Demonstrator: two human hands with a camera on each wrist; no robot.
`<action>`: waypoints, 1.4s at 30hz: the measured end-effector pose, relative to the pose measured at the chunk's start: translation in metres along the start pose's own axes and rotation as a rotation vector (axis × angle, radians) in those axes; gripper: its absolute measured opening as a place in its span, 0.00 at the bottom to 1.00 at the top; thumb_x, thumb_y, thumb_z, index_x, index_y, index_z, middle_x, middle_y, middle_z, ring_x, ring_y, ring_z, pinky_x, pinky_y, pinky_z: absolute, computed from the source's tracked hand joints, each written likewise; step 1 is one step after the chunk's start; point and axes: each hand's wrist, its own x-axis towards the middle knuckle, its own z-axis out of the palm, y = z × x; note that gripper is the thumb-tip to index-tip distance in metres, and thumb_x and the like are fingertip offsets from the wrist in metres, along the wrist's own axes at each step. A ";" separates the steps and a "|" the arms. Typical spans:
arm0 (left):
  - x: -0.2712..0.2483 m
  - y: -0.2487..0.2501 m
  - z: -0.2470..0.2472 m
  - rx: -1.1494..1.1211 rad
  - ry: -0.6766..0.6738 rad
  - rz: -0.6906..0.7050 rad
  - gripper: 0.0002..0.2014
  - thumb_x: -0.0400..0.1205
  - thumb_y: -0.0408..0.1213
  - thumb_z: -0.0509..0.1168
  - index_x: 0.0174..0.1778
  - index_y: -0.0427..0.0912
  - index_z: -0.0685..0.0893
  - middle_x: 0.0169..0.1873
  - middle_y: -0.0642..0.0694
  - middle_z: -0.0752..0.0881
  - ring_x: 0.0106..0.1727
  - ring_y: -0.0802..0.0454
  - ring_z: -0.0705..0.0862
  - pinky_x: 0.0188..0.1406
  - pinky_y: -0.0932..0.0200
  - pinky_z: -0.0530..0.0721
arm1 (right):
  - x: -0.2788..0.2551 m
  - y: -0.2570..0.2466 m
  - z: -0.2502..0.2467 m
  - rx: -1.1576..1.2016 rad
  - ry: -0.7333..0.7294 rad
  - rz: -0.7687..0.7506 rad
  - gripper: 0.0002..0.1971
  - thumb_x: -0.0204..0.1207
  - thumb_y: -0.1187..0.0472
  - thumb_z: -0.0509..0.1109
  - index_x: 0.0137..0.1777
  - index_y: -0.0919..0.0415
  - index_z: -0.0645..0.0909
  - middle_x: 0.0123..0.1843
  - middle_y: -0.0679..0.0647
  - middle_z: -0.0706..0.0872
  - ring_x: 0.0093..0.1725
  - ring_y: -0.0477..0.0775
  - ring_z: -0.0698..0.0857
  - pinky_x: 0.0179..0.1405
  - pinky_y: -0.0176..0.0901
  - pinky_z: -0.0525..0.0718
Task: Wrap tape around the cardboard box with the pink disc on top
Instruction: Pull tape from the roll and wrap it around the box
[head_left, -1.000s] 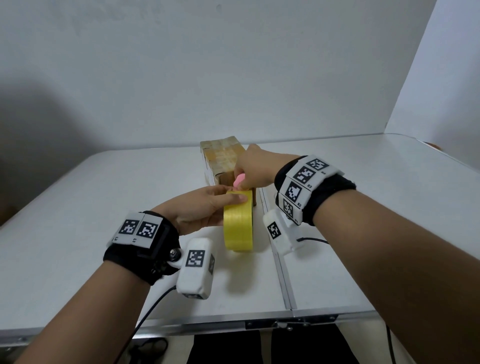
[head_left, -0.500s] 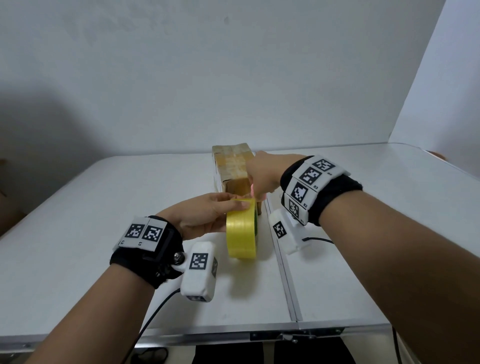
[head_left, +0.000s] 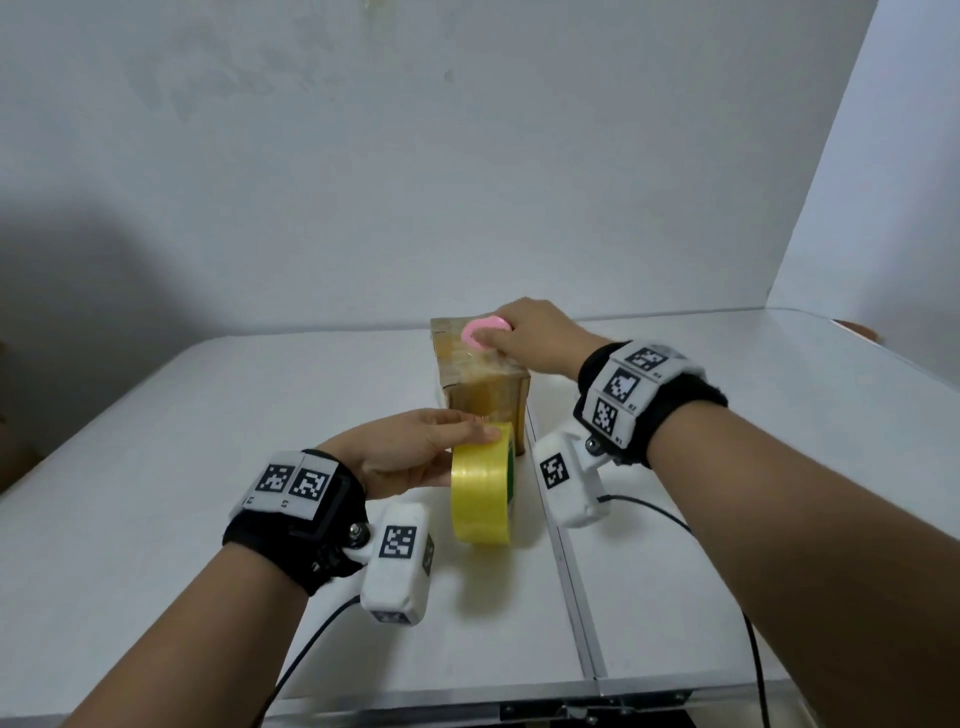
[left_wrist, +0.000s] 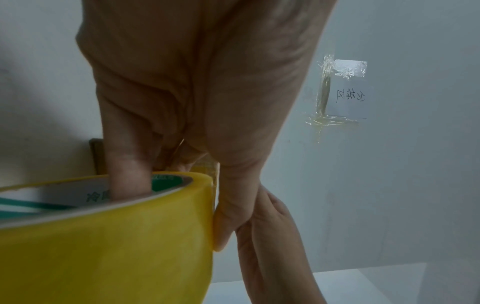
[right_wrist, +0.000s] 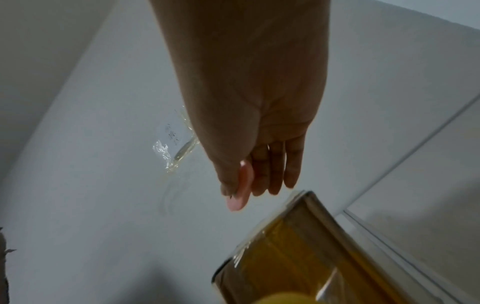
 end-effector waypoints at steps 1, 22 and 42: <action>0.000 0.000 0.000 0.008 -0.006 -0.002 0.15 0.82 0.37 0.67 0.64 0.39 0.84 0.54 0.44 0.91 0.53 0.51 0.89 0.61 0.57 0.86 | 0.004 0.001 0.005 0.034 -0.003 0.026 0.19 0.82 0.52 0.63 0.62 0.67 0.81 0.59 0.64 0.87 0.49 0.59 0.82 0.38 0.42 0.73; 0.006 0.002 -0.011 0.012 0.014 -0.035 0.11 0.81 0.36 0.68 0.58 0.42 0.87 0.45 0.50 0.93 0.43 0.57 0.91 0.43 0.65 0.88 | 0.004 0.029 0.028 0.182 -0.067 -0.019 0.27 0.74 0.45 0.70 0.74 0.40 0.72 0.81 0.48 0.57 0.78 0.62 0.70 0.78 0.58 0.72; -0.011 0.002 -0.014 0.153 -0.009 -0.072 0.18 0.81 0.39 0.69 0.65 0.35 0.86 0.50 0.46 0.91 0.46 0.56 0.89 0.47 0.66 0.87 | -0.013 0.031 0.044 0.205 -0.013 -0.111 0.22 0.77 0.62 0.73 0.71 0.57 0.80 0.79 0.54 0.63 0.73 0.52 0.79 0.78 0.42 0.71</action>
